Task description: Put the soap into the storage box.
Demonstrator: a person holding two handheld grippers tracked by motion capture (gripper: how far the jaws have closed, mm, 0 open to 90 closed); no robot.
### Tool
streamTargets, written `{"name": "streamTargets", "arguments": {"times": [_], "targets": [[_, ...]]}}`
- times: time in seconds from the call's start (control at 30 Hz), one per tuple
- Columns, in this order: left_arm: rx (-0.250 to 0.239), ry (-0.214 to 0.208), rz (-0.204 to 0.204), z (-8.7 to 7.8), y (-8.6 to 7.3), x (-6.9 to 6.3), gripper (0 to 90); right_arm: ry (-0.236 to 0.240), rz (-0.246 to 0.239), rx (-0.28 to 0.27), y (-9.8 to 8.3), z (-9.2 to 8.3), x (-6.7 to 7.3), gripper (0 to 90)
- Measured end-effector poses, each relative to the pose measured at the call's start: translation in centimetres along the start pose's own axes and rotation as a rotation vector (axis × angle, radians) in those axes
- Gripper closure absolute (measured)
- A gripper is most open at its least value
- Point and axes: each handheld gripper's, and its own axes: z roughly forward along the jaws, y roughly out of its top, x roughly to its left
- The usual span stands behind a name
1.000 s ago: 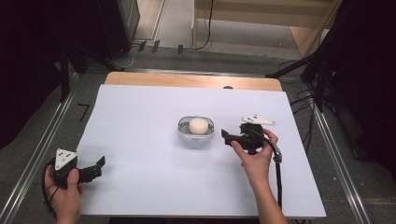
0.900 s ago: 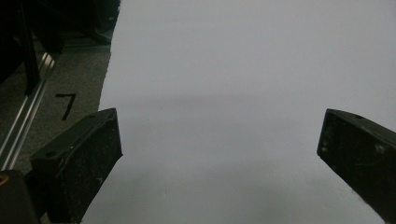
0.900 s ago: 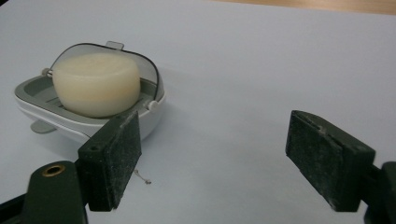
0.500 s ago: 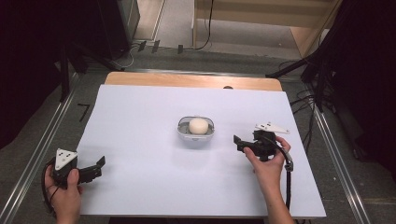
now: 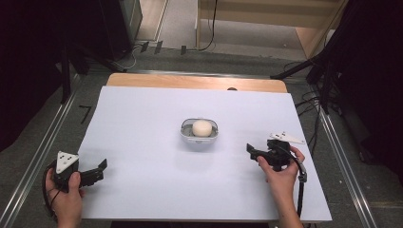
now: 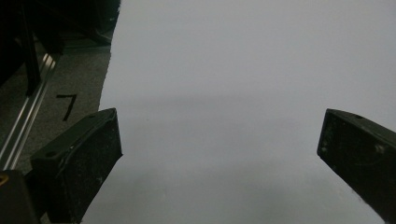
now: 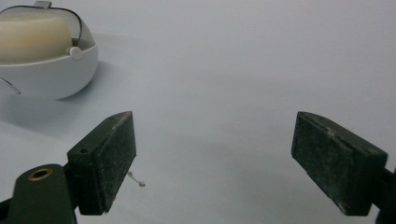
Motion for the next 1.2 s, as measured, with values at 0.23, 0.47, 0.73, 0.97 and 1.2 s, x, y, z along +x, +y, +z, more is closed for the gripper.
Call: {"name": "streamTargets", "arguments": {"times": [0.23,0.47,0.73,0.97,1.2], "targets": [[0.000,0.000,0.000,0.0,0.0,0.0,0.3,0.000,0.019,-0.015,-1.1,-0.7,-1.4,13.8],[0.000,0.000,0.000,0.0,0.0,0.0,0.3,-0.004,0.028,-0.021,-1.9,-1.6,-2.7,13.7],[0.000,0.000,0.000,0.0,0.0,0.0,0.3,-0.021,0.050,-0.030,-2.6,-2.4,-3.9,13.7],[0.000,0.000,0.000,0.0,0.0,0.0,0.3,-0.035,0.065,-0.040,-3.4,-3.1,-5.1,13.7],[-0.001,0.000,-0.001,0.0,0.0,0.0,0.3,-0.052,0.063,-0.034,-4.3,-3.8,-5.9,13.7]]}}
